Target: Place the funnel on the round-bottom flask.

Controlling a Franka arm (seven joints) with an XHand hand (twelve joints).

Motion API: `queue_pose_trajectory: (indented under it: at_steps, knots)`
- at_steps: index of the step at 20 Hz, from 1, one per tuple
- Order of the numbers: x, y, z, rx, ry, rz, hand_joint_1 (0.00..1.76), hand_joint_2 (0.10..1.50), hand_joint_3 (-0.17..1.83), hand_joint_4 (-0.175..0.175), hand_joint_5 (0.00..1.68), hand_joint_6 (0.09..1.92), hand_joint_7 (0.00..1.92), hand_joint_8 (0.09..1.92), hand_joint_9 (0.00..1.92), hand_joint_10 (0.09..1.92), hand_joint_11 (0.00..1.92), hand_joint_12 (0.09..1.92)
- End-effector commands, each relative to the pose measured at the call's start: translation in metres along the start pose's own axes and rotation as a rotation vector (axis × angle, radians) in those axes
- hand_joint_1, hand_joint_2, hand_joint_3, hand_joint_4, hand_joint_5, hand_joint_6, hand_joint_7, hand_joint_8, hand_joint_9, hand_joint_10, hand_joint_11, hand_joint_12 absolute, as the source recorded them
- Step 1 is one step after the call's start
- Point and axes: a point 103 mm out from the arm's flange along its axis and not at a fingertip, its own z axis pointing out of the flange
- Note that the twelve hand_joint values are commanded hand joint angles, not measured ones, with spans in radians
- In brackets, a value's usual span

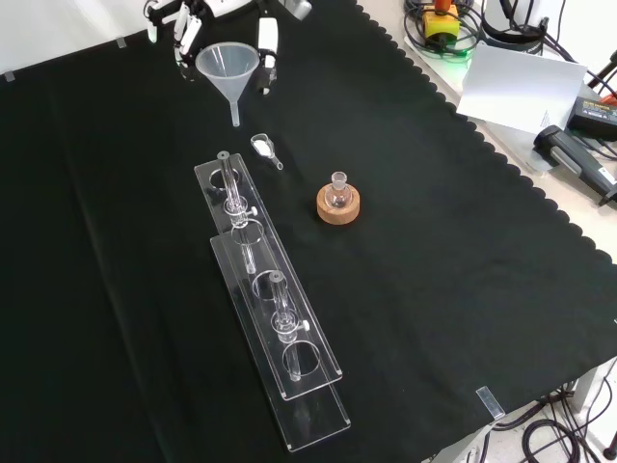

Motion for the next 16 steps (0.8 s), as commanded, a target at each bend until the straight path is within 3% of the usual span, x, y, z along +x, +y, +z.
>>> queue_pose_trajectory:
  at_steps: [1, 6, 16]
  knots:
    - [-0.002, -0.021, 0.002, -0.097, -0.005, 0.023, 0.77, 0.57, 0.50, 0.104, 0.92, 0.68, 1.25, 0.58, 0.89, 0.29, 0.00, 1.12]
    - [0.003, -0.035, 0.011, -0.117, -0.016, 0.038, 0.76, 0.56, 0.53, 0.111, 0.94, 0.67, 1.27, 0.57, 0.91, 0.29, 0.00, 1.15]
    - [0.022, -0.077, 0.028, -0.087, -0.004, 0.027, 0.76, 0.56, 0.54, 0.119, 0.96, 0.67, 1.28, 0.57, 0.92, 0.29, 0.00, 1.16]
